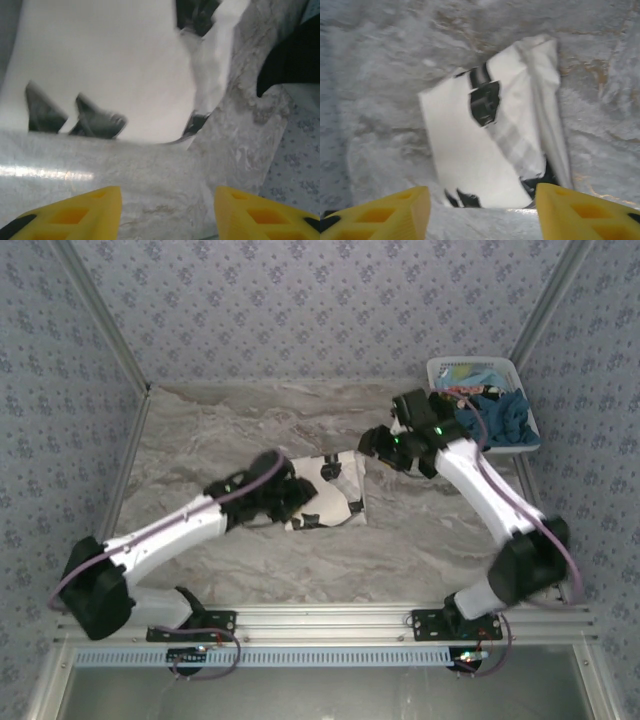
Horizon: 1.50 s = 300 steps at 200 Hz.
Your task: Fold and stack the t-shirts
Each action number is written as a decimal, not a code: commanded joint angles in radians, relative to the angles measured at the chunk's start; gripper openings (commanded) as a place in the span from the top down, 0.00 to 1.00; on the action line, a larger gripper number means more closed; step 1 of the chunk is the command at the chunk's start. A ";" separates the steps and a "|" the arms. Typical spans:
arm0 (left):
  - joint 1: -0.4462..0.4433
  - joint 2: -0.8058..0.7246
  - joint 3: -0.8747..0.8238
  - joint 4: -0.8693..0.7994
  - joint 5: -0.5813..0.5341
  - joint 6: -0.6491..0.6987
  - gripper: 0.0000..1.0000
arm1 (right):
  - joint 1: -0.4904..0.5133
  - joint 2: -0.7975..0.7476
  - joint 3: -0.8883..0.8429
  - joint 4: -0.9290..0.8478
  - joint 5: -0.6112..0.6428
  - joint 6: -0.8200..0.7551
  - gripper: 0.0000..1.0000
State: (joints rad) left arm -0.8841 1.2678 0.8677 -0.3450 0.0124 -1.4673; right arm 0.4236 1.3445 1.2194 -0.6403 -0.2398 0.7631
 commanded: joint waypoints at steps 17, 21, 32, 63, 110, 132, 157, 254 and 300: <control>-0.208 0.057 -0.126 0.222 -0.480 -0.694 0.35 | 0.062 -0.288 -0.373 0.241 -0.016 0.181 0.35; -0.220 0.080 -0.124 0.243 -0.493 -0.726 0.35 | 0.066 -0.307 -0.389 0.234 -0.015 0.187 0.35; -0.233 0.153 -0.126 0.345 -0.492 -0.783 0.34 | 0.069 -0.343 -0.421 0.203 -0.015 0.196 0.35; -0.269 0.319 -0.102 0.506 -0.531 -0.913 0.33 | 0.064 -0.376 -0.424 0.106 -0.037 0.141 0.35; -0.288 0.459 -0.062 0.599 -0.554 -1.038 0.37 | 0.030 -0.386 -0.414 0.069 -0.058 0.113 0.36; -0.286 0.520 -0.040 0.628 -0.582 -1.081 0.48 | 0.025 -0.388 -0.422 0.070 -0.070 0.113 0.37; -0.264 0.602 -0.021 0.701 -0.585 -1.101 0.65 | 0.022 -0.387 -0.431 0.068 -0.076 0.112 0.37; 0.198 0.491 -0.195 0.793 -0.304 -0.611 1.00 | -0.001 -0.365 -0.378 0.014 -0.083 0.079 0.39; 0.701 0.403 -0.150 0.566 0.125 -0.059 1.00 | -0.002 -0.313 -0.333 0.082 -0.100 0.035 0.39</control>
State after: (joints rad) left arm -0.3710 1.6909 0.6682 0.3927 -0.1356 -1.8664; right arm 0.4267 1.0096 0.8398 -0.5938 -0.3130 0.8490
